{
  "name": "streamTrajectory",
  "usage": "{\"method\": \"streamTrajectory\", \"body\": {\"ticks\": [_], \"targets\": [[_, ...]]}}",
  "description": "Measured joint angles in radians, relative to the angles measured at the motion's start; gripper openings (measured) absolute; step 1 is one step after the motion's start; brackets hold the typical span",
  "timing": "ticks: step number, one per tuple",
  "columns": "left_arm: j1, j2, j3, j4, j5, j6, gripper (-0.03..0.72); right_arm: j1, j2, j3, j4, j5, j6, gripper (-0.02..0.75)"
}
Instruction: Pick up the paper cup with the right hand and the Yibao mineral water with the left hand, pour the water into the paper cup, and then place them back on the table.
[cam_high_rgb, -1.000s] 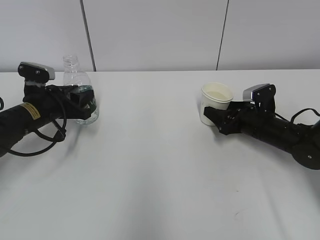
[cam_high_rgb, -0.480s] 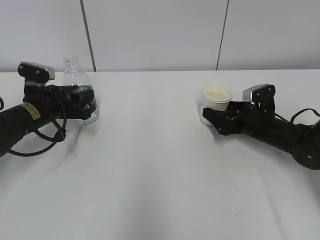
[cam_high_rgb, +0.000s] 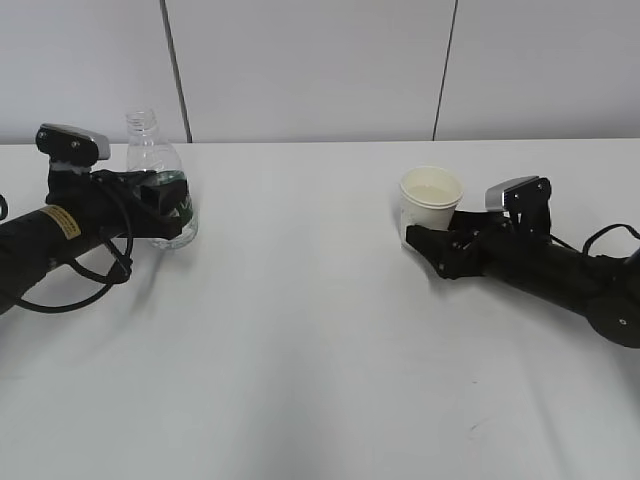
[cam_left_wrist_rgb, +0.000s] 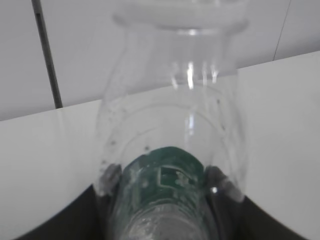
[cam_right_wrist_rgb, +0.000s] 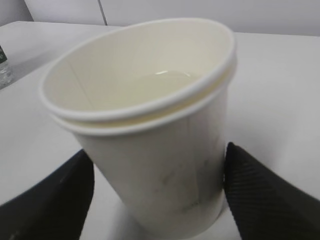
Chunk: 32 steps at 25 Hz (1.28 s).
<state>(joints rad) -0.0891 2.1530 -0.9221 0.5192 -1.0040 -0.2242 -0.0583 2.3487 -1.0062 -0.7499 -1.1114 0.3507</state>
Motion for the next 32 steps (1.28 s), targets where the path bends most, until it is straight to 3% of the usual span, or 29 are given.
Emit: {"method": "streamTrajectory", "body": {"ticks": [19,32], "targets": [[0.000,0.000,0.000,-0.001,0.000,0.000,0.322,0.000,-0.127,0.107,0.000,0.071,-0.004,0.624],[0.000,0.000,0.000,-0.001,0.000,0.000,0.322,0.000,-0.227,0.279,0.108,0.074,-0.048,0.605]]}}
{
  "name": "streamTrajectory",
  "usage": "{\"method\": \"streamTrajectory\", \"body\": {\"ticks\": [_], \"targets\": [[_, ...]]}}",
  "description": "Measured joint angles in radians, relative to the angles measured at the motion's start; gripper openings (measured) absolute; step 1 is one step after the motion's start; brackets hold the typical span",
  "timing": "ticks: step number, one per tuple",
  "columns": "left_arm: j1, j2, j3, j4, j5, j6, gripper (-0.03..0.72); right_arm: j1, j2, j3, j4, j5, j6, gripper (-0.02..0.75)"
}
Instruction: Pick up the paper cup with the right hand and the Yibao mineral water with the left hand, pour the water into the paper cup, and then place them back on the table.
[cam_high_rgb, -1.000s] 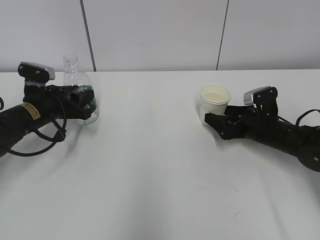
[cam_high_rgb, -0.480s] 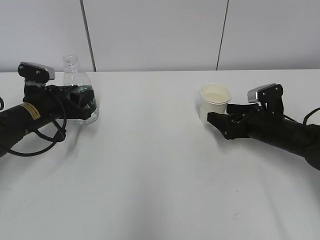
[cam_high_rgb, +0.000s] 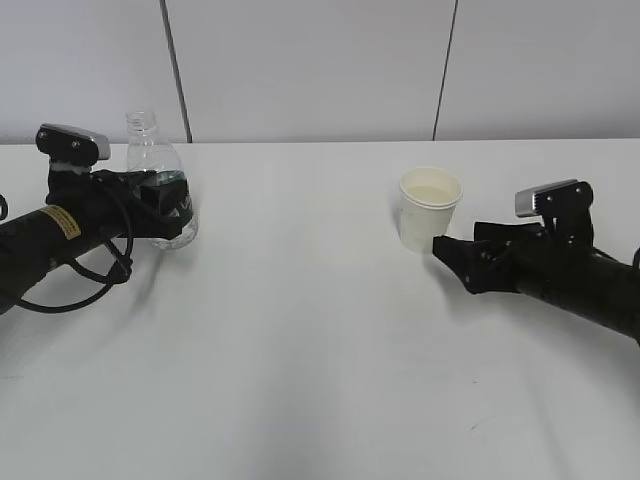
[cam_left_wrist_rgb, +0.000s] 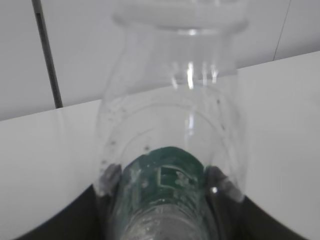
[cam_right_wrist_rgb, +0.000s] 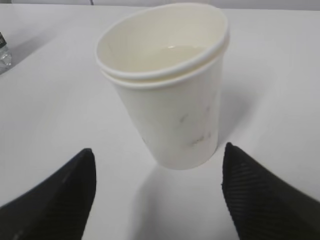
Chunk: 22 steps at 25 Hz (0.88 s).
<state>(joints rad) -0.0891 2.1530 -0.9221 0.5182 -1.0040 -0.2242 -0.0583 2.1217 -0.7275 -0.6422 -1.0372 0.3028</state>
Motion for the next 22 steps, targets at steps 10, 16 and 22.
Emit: {"method": "streamTrajectory", "body": {"ticks": [10,16,22], "targets": [[0.000,0.000,0.000,0.000,0.001,0.000,0.322,0.000,-0.227,0.175,0.027,0.000,-0.060,0.590],[0.000,0.000,0.000,-0.001,-0.001,0.000,0.360,0.000,-0.305,0.205,0.060,0.000,-0.066,0.587],[-0.001,0.008,0.000,-0.076,-0.014,0.000,0.515,0.000,-0.331,0.209,0.062,0.010,-0.068,0.587]]}}
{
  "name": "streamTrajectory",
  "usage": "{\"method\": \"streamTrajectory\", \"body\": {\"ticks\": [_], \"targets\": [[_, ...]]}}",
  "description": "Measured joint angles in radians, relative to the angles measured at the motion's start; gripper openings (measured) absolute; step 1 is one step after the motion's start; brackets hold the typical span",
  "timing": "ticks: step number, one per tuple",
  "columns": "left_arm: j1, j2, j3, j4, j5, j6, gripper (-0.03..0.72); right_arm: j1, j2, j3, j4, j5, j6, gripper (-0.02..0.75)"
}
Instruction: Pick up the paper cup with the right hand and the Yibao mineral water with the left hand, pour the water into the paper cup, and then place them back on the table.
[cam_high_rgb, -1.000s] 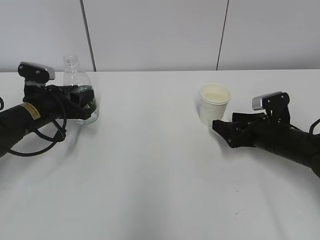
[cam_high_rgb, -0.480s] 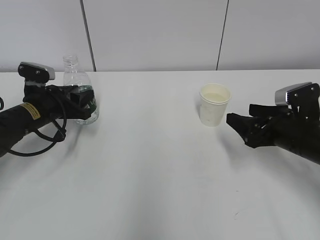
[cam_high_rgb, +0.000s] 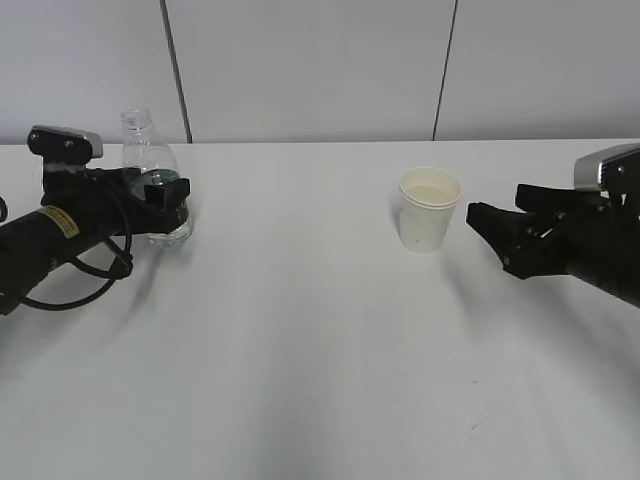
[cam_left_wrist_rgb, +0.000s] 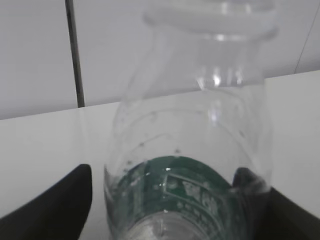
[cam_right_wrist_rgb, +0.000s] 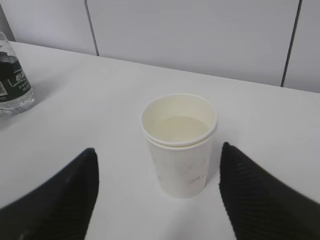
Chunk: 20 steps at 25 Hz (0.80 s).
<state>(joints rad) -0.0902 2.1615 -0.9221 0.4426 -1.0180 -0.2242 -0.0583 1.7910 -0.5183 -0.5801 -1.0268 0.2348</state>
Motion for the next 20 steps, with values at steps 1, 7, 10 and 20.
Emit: {"method": "streamTrajectory", "body": {"ticks": [1,7,10,20], "targets": [[0.000,0.000,0.000,-0.005,-0.004,0.000,0.522,0.000,-0.002,0.000,0.000,0.000,0.000,0.587],[0.000,0.000,0.000,-0.007,-0.018,0.000,0.545,0.000,-0.006,0.000,0.017,0.003,-0.002,0.587],[0.000,0.000,0.005,-0.009,-0.044,0.000,0.554,0.000,-0.006,0.000,0.038,0.005,-0.002,0.587],[0.000,-0.072,0.043,-0.007,-0.090,0.000,0.554,0.000,-0.010,0.000,0.051,-0.001,-0.002,0.586]]}}
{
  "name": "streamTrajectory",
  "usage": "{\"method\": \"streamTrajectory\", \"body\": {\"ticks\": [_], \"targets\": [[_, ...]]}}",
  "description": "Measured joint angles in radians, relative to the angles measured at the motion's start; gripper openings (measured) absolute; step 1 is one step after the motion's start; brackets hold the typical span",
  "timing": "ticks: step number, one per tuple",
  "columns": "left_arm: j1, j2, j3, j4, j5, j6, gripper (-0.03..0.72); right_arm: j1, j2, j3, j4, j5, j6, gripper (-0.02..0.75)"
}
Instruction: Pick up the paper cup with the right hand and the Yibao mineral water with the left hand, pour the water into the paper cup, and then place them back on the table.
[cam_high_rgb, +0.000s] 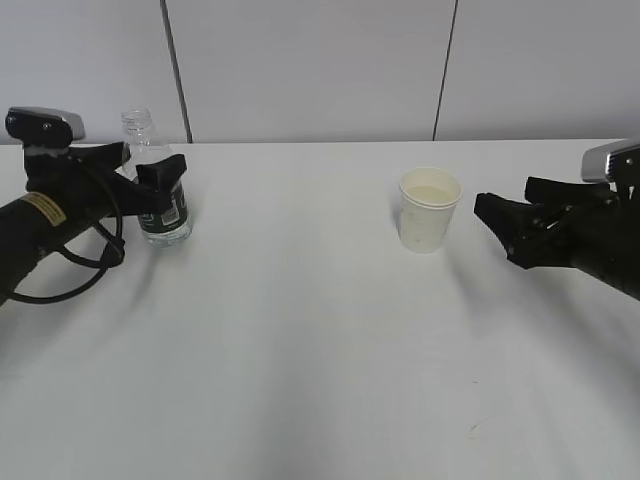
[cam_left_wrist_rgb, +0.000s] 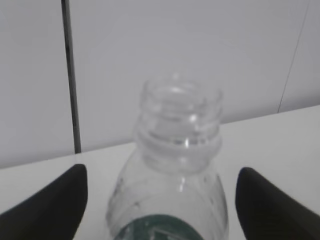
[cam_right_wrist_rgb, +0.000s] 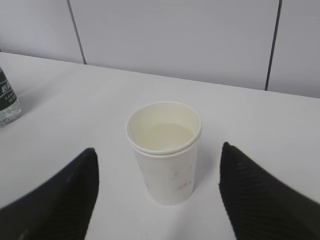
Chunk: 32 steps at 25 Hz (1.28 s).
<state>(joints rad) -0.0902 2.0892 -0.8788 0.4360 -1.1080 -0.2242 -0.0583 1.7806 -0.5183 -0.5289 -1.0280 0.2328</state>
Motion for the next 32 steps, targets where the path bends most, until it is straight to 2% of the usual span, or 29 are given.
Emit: {"method": "streamTrajectory", "body": {"ticks": [10,14,20,24,32], "targets": [[0.000,-0.096,0.003,0.006,0.043,0.000,0.554,0.000,-0.089,-0.004,0.002,-0.006,0.010,0.586],[0.000,-0.153,0.005,0.006,0.112,0.000,0.554,0.000,-0.158,-0.049,0.002,0.137,0.038,0.586],[0.000,-0.264,0.005,0.003,0.255,-0.016,0.554,0.000,-0.218,-0.165,-0.010,0.318,0.179,0.586],[0.000,-0.332,-0.014,-0.010,0.361,-0.037,0.554,0.000,-0.224,-0.284,-0.084,0.458,0.262,0.586],[-0.003,-0.419,-0.165,-0.022,0.796,-0.155,0.554,0.000,-0.224,-0.527,-0.341,0.832,0.543,0.586]]}}
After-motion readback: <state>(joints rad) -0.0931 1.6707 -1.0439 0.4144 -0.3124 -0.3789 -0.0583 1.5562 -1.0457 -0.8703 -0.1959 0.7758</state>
